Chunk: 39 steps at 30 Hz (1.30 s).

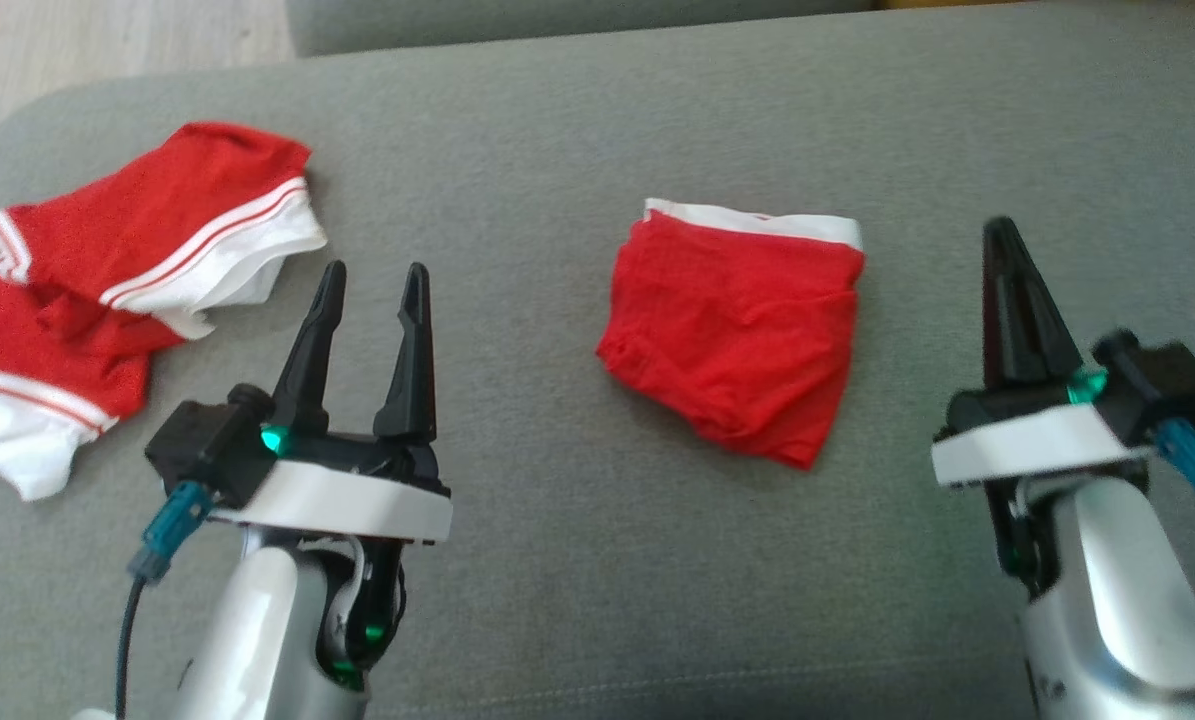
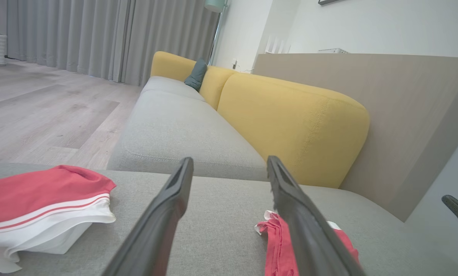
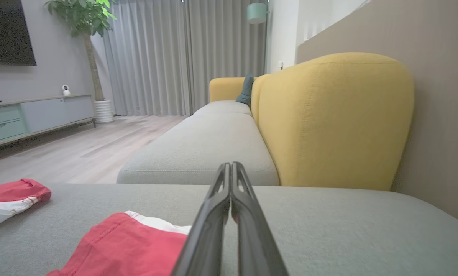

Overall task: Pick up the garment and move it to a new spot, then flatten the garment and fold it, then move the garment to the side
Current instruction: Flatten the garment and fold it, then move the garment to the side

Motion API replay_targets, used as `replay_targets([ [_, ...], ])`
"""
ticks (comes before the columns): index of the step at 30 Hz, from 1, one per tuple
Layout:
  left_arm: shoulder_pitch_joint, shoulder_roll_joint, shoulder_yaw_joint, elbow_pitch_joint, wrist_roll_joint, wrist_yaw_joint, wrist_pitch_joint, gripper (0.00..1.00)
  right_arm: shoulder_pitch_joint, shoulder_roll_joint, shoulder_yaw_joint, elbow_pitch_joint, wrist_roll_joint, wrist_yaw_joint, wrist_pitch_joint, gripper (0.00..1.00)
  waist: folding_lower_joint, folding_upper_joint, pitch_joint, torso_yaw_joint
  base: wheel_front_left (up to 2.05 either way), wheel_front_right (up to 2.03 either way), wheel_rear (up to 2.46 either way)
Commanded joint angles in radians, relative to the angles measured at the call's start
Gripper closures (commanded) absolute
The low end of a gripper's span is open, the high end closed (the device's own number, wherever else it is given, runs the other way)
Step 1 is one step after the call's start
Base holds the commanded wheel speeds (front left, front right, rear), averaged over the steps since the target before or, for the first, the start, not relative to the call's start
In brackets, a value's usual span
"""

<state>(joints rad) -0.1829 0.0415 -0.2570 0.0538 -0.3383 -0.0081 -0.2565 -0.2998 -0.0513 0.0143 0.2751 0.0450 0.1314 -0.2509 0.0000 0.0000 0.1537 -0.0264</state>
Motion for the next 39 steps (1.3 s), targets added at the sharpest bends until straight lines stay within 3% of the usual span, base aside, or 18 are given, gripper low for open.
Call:
replay_targets([
  [1,-0.021,0.009,0.034,-0.039,-0.005,0.002,-0.005,0.0,-0.002,0.001,0.015,-0.046,0.005,-0.001,-0.006,1.0,0.0,0.0,-0.015,-0.019,0.0,0.0,0.0],
  [6,0.002,0.009,0.033,-0.024,0.017,-0.005,-0.005,0.0,0.069,0.001,0.0,-0.087,0.026,-0.001,0.002,1.0,0.0,0.0,-0.034,-0.04,0.0,0.0,0.0],
  [7,0.009,0.009,0.032,-0.018,0.032,-0.008,-0.005,0.0,0.084,0.001,0.002,-0.087,0.021,-0.001,0.002,0.56,0.0,0.0,-0.039,-0.044,0.0,0.0,0.0],
  [8,0.026,0.009,0.033,-0.008,0.038,-0.01,-0.005,0.0,0.108,0.001,0.008,-0.08,0.009,-0.001,0.001,0.0,0.0,0.0,-0.046,-0.048,0.0,0.0,0.0],
  [26,0.053,0.009,0.011,0.001,0.06,-0.002,-0.005,0.0,0.135,0.001,0.021,0.008,0.05,-0.001,-0.008,0.0,0.0,0.0,-0.046,-0.002,0.0,0.0,0.0],
  [39,0.019,0.009,-0.007,0.011,0.067,-0.019,-0.005,0.0,-0.043,0.001,0.14,0.298,0.25,-0.001,0.024,0.0,0.0,0.0,0.049,0.063,0.0,0.0,0.0],
])
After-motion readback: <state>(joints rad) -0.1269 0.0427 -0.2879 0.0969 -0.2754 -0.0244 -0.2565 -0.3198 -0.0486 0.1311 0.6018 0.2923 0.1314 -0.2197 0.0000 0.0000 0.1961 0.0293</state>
